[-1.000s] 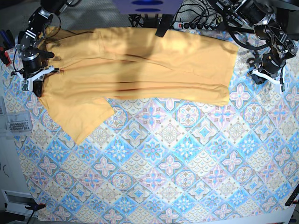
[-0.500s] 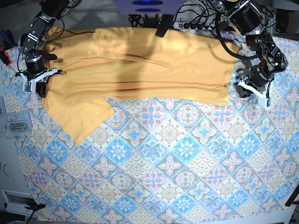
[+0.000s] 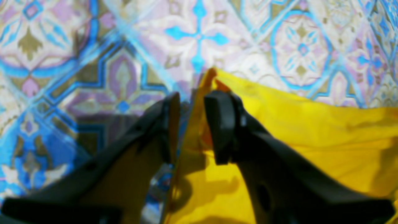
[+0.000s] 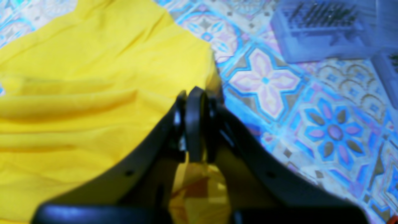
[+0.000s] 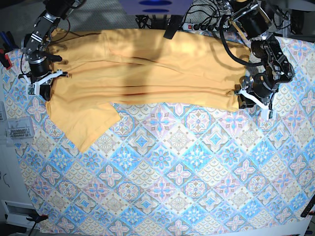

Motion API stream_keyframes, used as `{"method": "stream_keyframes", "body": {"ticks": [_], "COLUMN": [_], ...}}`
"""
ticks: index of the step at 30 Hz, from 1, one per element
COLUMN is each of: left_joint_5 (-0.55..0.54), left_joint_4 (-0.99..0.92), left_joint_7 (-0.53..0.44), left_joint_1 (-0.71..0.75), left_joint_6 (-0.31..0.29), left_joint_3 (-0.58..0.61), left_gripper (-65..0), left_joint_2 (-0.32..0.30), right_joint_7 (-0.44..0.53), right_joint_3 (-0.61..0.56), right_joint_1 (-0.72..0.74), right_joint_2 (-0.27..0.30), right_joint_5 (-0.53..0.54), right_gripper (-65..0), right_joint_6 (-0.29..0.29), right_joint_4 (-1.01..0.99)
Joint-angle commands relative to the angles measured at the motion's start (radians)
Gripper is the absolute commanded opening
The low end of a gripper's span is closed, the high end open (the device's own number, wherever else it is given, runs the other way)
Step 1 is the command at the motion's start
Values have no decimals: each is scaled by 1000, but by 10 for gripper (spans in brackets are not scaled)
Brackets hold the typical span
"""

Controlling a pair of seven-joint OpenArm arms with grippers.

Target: Fold the T-shirt properly

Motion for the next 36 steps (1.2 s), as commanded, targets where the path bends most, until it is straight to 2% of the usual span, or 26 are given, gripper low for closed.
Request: {"method": "stream_keyframes", "body": {"ticks": [1,4,36], "left_joint_5": [-16,-16,-25], "left_joint_4": [48,96,116], "left_joint_7": [-17,-18,-15], "left_joint_1": [0,20,41], "left_joint_6": [-4,-4,-4], "left_joint_3": [1,49,72], "left_gripper": [-444,-424,-424], "left_joint_2": [-17,-6,26], "right_joint_7": [25,24,22], "right_joint_3": [-11,-21,-23], "right_joint_1": [7,7,7], "right_joint_2": [13,13,13], "right_joint_5": [18,18,20], "right_gripper": [-650,-650,-650], "right_joint_6": [3,3,3], "right_joint_4": [15,15,15]}}
